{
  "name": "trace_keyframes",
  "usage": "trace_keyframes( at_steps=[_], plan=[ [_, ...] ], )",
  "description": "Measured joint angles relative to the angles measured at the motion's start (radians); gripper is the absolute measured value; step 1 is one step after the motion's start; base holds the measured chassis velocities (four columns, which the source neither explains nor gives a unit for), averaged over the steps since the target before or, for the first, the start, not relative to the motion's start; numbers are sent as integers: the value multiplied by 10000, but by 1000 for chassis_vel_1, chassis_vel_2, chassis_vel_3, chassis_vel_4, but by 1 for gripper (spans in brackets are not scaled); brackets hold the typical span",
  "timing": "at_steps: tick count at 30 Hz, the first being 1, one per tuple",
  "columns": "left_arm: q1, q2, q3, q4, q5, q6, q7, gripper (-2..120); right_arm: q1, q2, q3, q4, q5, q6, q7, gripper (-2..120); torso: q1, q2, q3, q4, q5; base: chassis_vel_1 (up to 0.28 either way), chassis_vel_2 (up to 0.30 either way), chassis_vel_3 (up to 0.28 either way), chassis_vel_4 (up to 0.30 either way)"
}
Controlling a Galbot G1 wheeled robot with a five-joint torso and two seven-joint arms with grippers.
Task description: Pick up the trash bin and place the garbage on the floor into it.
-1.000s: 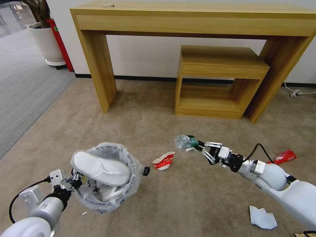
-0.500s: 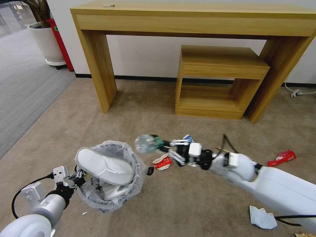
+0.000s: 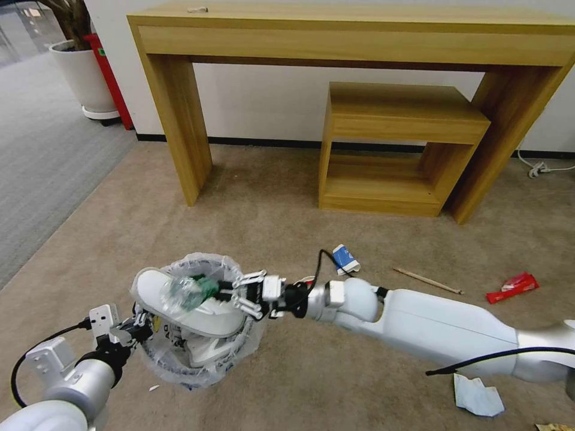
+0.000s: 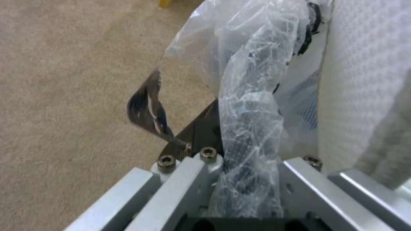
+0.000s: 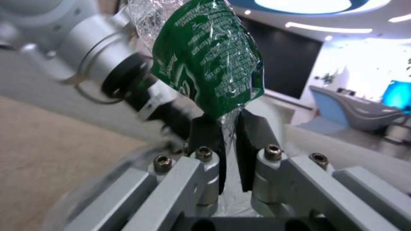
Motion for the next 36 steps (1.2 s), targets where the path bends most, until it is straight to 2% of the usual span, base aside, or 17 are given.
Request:
trace_keyframes(
  at_steps=[3,9,11,12,14,15,17,19,22,23,25,27,33,36],
  plan=[
    [-17,0,-14,-45,-46,10,-32,1,191,162,-361,-235,-84,4,-39,4,0,0,0,-1,1,0,0,0,0],
    [-20,8,-23,-58,-78,15,-45,1,216,229,-456,-357,-143,11,-65,5,-1,0,0,0,1,0,0,0,0],
    [-22,17,-27,-69,-108,15,-53,1,216,234,-484,-398,-169,9,-113,14,-1,0,0,0,2,0,0,0,0],
    [-22,17,-27,-69,-108,15,-53,1,216,234,-484,-398,-169,9,-113,14,-1,0,0,0,2,0,0,0,0],
    [-37,43,-34,-89,-188,26,-84,1,215,214,-510,-427,-209,4,-226,26,0,0,0,0,2,0,0,0,0],
    [-37,43,-34,-89,-188,26,-84,1,215,214,-510,-427,-209,4,-226,26,0,0,0,0,2,0,0,0,0],
    [-51,78,-46,-89,-222,28,-103,1,201,163,-517,-410,-221,-13,-327,38,-1,0,0,0,2,0,0,0,0],
    [-55,87,-48,-78,-226,29,-104,1,200,151,-516,-400,-222,-20,-348,41,-1,0,0,0,2,0,0,0,0],
    [-60,108,-51,-4,-229,29,-105,1,193,93,-456,-321,-216,-29,-395,58,-1,0,0,1,2,0,0,0,0],
    [-60,108,-51,-4,-229,29,-105,1,193,93,-456,-321,-216,-29,-395,58,-1,0,0,1,2,0,0,0,0],
    [-65,124,-47,14,-231,29,-105,1,174,15,-395,-285,-214,-30,-500,68,0,0,0,1,2,0,0,0,0],
    [-74,130,-42,23,-233,28,-105,1,151,-35,-357,-266,-200,-30,-552,71,0,0,0,1,2,0,0,0,0],
    [-173,241,-49,119,-424,23,-198,1,86,-339,-257,71,-159,-48,-777,95,0,0,0,0,3,0,0,0,0],
    [-193,257,-48,138,-468,23,-226,1,44,-444,-218,149,-159,-46,-818,97,-1,0,0,0,2,0,0,0,0]
  ],
)
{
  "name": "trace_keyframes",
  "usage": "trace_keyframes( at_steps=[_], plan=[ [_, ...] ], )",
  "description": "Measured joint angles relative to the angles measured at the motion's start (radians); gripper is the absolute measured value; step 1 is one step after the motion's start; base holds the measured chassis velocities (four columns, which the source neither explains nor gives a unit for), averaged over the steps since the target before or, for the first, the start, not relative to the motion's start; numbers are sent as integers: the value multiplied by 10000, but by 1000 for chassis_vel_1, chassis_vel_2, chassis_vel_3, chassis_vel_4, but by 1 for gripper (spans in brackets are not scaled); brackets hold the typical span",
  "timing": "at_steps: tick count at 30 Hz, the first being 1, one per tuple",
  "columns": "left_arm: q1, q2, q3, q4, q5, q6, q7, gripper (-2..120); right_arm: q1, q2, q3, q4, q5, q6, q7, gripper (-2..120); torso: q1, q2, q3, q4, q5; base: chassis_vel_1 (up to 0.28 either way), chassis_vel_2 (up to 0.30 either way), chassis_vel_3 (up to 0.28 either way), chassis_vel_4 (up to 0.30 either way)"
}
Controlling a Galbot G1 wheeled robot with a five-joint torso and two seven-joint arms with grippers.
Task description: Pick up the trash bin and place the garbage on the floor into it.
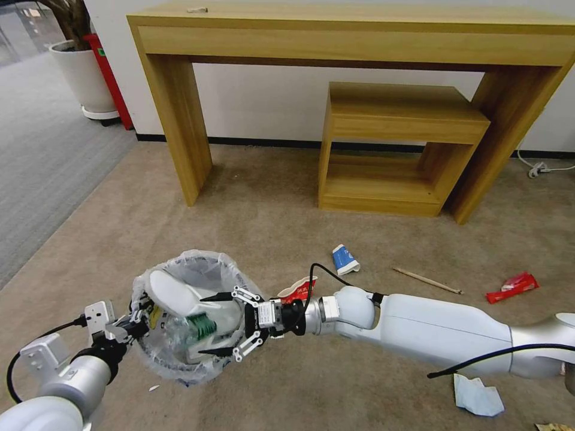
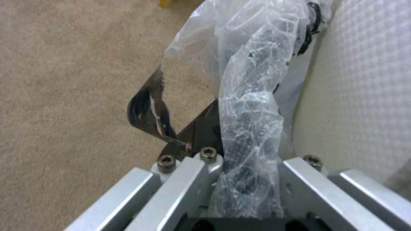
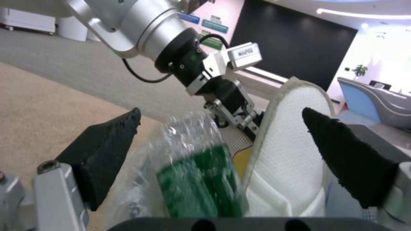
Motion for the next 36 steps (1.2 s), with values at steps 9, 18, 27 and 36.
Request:
trace_keyframes(
  at_steps=[9,18,27,36],
  plan=[
    [59,-102,50,114,126,-3,55,1,-423,-8,1132,348,144,-312,770,92,0,0,0,2,-1,0,0,0,0],
    [53,-130,78,193,205,-29,90,1,-1605,-218,3094,313,733,-962,2438,92,0,0,0,2,0,0,0,0,0],
    [87,-138,135,228,289,-36,117,1,-3444,-511,4420,220,2102,-3025,5915,95,0,0,0,-1,2,0,0,0,0],
    [168,-219,220,299,457,-64,225,1,-4415,45,4951,295,3158,-4852,10091,93,0,0,0,2,0,0,0,0,0]
  ],
)
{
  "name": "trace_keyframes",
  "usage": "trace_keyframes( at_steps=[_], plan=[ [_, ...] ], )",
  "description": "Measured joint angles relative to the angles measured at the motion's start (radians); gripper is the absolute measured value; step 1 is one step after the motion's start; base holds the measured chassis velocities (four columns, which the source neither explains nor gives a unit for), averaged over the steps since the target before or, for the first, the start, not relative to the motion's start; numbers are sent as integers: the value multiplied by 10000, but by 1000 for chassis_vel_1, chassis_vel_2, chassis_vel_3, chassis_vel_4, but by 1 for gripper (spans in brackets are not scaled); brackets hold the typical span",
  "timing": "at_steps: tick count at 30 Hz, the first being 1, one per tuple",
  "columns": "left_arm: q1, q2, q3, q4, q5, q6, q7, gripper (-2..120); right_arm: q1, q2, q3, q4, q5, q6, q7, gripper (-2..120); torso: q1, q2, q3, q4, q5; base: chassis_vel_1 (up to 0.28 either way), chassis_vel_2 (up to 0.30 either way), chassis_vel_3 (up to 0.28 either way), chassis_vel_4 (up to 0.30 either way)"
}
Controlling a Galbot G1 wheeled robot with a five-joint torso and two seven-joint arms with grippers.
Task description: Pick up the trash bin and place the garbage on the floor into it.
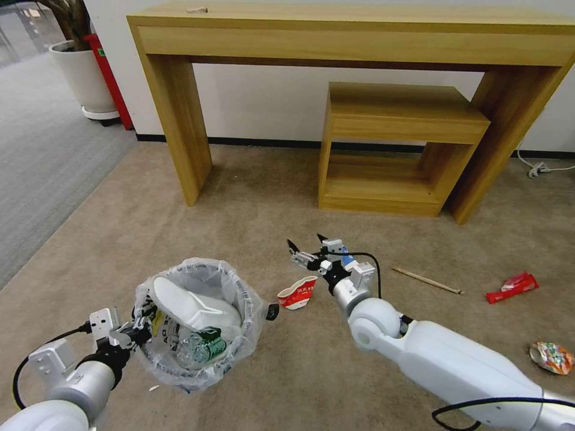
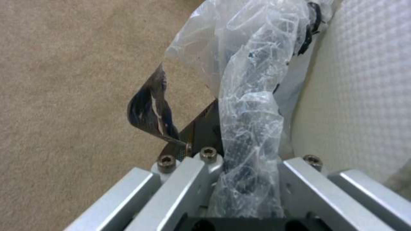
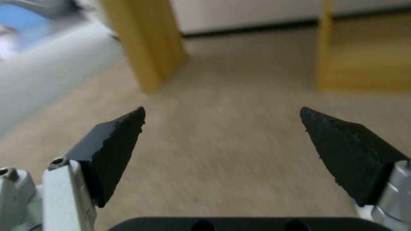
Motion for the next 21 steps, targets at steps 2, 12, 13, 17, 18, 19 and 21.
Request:
trace_keyframes(
  at_steps=[2,12,13,17,18,19,21],
  plan=[
    [15,0,2,11,10,-4,12,1,-97,115,23,-6,198,-212,478,94,0,0,0,-1,1,0,0,0,0],
    [46,-60,58,139,85,-40,78,1,-365,1649,371,-1132,1626,-947,2594,97,0,0,0,-2,-1,0,0,0,0],
    [48,-64,64,159,92,-41,80,1,-372,1881,407,-1287,1755,-946,2658,97,0,0,0,-2,-3,0,0,0,0],
    [51,-90,97,215,115,-41,88,1,-424,2611,498,-1729,2113,-933,2876,97,0,1,0,1,-2,0,0,0,0],
    [44,-99,119,250,122,-41,93,1,-465,2912,538,-1943,2204,-924,2927,97,0,0,0,2,-1,0,0,0,0],
    [25,-105,134,307,132,-41,98,1,-527,3296,556,-2306,2186,-849,2943,97,0,0,0,2,-2,0,0,0,0],
    [4,-105,139,363,135,-43,102,1,-570,3549,568,-2608,2126,-786,2951,97,0,0,0,1,-1,0,0,0,0]
  ],
)
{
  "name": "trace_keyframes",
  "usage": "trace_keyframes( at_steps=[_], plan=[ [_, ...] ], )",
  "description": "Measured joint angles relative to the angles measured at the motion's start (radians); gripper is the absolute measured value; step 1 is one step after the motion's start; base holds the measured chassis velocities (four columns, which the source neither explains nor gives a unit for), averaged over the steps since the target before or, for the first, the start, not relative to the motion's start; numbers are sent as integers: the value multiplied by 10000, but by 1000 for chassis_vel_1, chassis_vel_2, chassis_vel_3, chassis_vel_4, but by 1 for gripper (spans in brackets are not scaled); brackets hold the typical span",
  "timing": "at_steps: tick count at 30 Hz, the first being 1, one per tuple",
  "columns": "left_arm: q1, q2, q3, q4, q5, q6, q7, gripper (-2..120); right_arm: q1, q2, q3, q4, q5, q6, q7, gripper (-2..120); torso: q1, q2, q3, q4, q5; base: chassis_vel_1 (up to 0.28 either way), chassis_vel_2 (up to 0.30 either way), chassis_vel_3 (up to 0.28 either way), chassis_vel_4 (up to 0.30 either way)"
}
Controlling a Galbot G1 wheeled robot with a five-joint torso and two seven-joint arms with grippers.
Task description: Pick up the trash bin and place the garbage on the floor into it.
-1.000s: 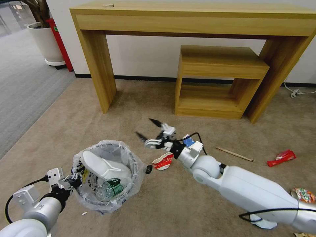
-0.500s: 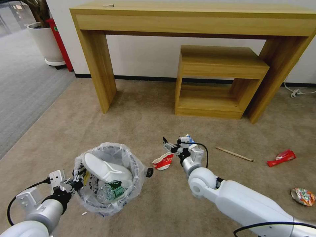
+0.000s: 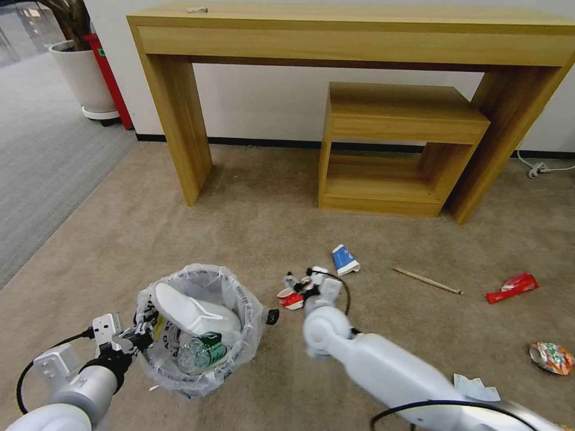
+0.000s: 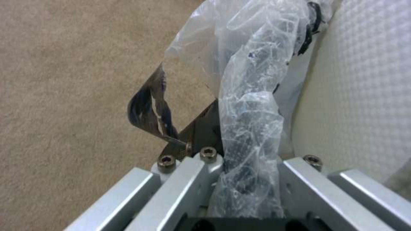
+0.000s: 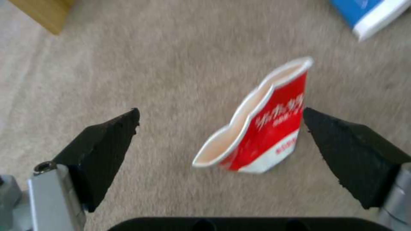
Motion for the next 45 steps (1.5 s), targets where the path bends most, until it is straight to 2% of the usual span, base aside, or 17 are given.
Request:
trace_keyframes(
  at_steps=[2,6,13,15,26,30,33,34,37,38,41,42,45],
  plan=[
    [-51,26,0,128,-3,-10,8,1,-66,437,91,-610,-151,144,27,96,0,0,0,-2,0,0,0,0,0],
    [-111,72,19,279,-16,-20,10,1,-87,781,304,-1361,-345,279,-176,93,0,0,0,-3,0,0,0,0,0],
    [-170,65,77,385,-32,-23,16,1,49,1135,426,-2333,-392,422,-525,92,0,0,0,-3,0,0,0,0,0],
    [-158,64,81,387,-40,-23,30,1,129,1297,443,-2758,-399,499,-685,88,0,0,0,-3,0,0,0,0,0],
    [-130,168,132,390,-150,-54,45,1,368,1743,428,-4239,-541,724,-1278,82,0,1,0,-2,1,0,0,0,0],
    [-150,192,158,396,-158,-58,52,1,383,1803,419,-4478,-695,796,-1384,73,0,0,0,-2,1,0,0,0,0],
    [-202,211,175,457,-166,-64,52,1,359,1788,387,-4490,-810,804,-1419,58,0,0,0,-2,1,0,0,0,0],
    [-202,211,175,457,-166,-64,52,1,359,1788,387,-4490,-810,804,-1419,58,0,0,0,-2,1,0,0,0,0],
    [-236,151,259,471,-166,-69,53,1,336,1781,387,-4442,-860,801,-1401,43,0,0,0,-2,1,0,0,0,0],
    [-236,151,259,471,-166,-69,53,1,336,1781,387,-4442,-860,801,-1401,43,0,0,0,-2,1,0,0,0,0],
    [-247,126,282,469,-163,-71,50,1,323,1701,387,-4351,-925,774,-1391,28,0,0,0,-2,1,0,0,0,0],
    [-247,126,282,469,-163,-71,50,1,323,1701,387,-4351,-925,774,-1391,28,0,0,0,-2,1,0,0,0,0],
    [-249,118,296,462,-159,-71,46,1,234,1529,393,-4208,-1014,764,-1392,14,0,0,0,-2,2,0,0,0,0]
  ],
)
